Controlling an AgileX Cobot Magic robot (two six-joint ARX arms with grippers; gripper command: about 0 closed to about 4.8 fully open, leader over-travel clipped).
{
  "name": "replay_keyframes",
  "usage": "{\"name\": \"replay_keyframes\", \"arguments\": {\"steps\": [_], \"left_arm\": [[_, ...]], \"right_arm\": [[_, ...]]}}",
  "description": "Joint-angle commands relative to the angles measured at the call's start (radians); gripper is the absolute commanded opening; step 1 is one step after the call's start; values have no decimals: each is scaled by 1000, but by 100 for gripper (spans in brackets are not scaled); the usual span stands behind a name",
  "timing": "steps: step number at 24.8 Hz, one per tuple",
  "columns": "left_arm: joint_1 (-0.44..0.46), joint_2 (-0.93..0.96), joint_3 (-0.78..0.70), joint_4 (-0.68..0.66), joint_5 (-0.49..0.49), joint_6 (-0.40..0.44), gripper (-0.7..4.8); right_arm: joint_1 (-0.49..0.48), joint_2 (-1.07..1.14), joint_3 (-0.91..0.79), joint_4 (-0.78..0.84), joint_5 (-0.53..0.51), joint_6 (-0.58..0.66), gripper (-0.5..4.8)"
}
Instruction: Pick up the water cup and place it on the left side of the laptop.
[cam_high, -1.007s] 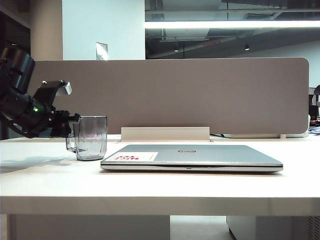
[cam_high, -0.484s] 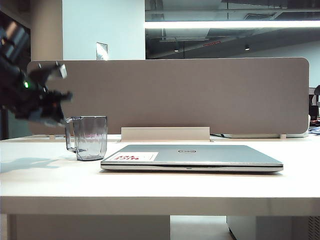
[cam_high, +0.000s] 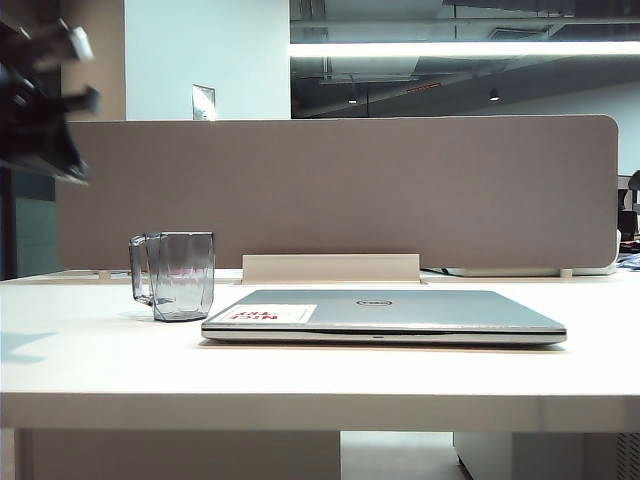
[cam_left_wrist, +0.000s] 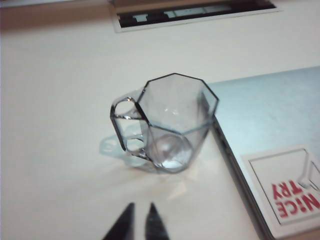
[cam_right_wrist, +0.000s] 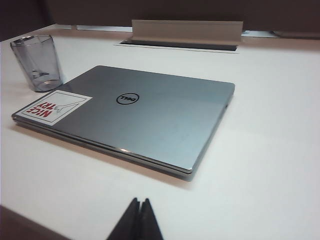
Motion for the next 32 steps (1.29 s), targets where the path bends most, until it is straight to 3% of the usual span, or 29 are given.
{"name": "replay_keyframes", "arguments": {"steps": [1, 4, 8, 18, 22, 27, 32], "left_arm": [[-1, -121, -72, -17, 1, -4, 17], [-1, -270, -143, -65, -6, -38, 16], [-1, -422, -184, -137, -29, -98, 16], [-1, -819, -199, -393, -93, -116, 15], [-1, -988, -240, -444, -147, -156, -6], [0, -1165, -317, -477, -180, -267, -6], [0, -1186, -336, -507, -151, -320, -6]], "right_arm": [[-1, -2, -6, 11, 98, -8, -8], [-1, -2, -6, 14, 220, -10, -7], [-1, -2, -6, 14, 306, -16, -8], [-1, -2, -6, 2, 309, -66, -8], [-1, -2, -6, 2, 302, -62, -6], [-1, -2, -6, 2, 302, -62, -6], [-1, -2, -6, 3, 302, -62, -6]]}}
